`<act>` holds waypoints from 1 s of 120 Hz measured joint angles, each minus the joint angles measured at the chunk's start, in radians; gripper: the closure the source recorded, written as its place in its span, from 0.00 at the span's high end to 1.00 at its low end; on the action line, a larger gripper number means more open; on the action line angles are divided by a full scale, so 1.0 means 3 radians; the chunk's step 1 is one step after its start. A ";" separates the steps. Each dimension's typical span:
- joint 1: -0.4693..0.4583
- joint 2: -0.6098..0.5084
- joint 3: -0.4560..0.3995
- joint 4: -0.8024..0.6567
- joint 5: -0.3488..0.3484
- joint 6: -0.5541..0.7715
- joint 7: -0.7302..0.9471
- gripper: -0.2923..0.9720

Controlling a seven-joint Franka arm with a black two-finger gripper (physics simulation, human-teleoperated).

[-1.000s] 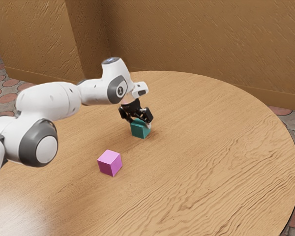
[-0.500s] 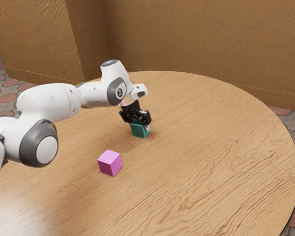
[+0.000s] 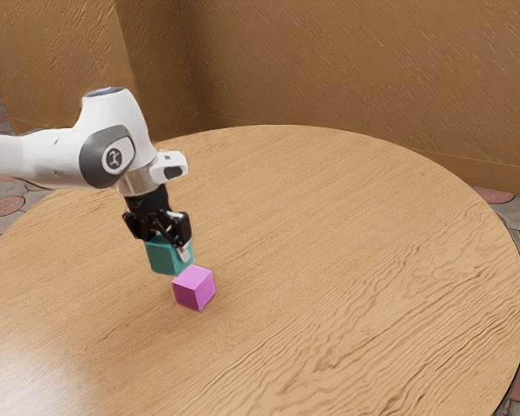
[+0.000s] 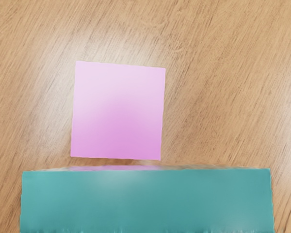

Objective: Pick up the blue block with one arm, and put the blue block on the pink block with one arm

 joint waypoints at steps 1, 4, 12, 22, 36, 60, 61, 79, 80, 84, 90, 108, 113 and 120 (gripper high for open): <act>0.0006 0.0018 -0.0004 0.0002 0.0000 0.0000 -0.0007 0.52; 0.0019 0.0085 -0.0010 0.0024 0.0000 0.0000 -0.0026 0.52; 0.0056 0.0223 -0.0044 0.0088 0.0002 0.0016 -0.0075 0.52; 0.0007 0.0383 -0.0058 0.0227 0.0006 0.0033 -0.0128 0.52; -0.0054 0.0510 -0.0059 0.0337 0.0011 0.0049 -0.0189 0.52; -0.0047 0.0555 -0.0059 0.0352 0.0203 0.0063 -0.0194 0.52; -0.0048 0.0559 -0.0058 0.0353 0.0210 0.0064 -0.0193 0.52; -0.0051 0.0647 -0.0059 0.0360 0.0285 0.0121 -0.0180 0.53; -0.0051 0.0652 -0.0059 0.0362 0.0287 0.0125 -0.0178 0.53; -0.0053 0.0666 -0.0058 0.0372 0.0294 0.0138 -0.0174 0.53; -0.0055 0.0679 -0.0058 0.0396 0.0301 0.0154 -0.0166 0.53; -0.0055 0.0722 -0.0058 0.0447 0.0323 0.0184 -0.0148 0.53; -0.0056 0.0742 -0.0058 0.0471 0.0328 0.0189 -0.0144 0.53; -0.0054 0.0764 -0.0057 0.0492 0.0331 0.0195 -0.0136 0.53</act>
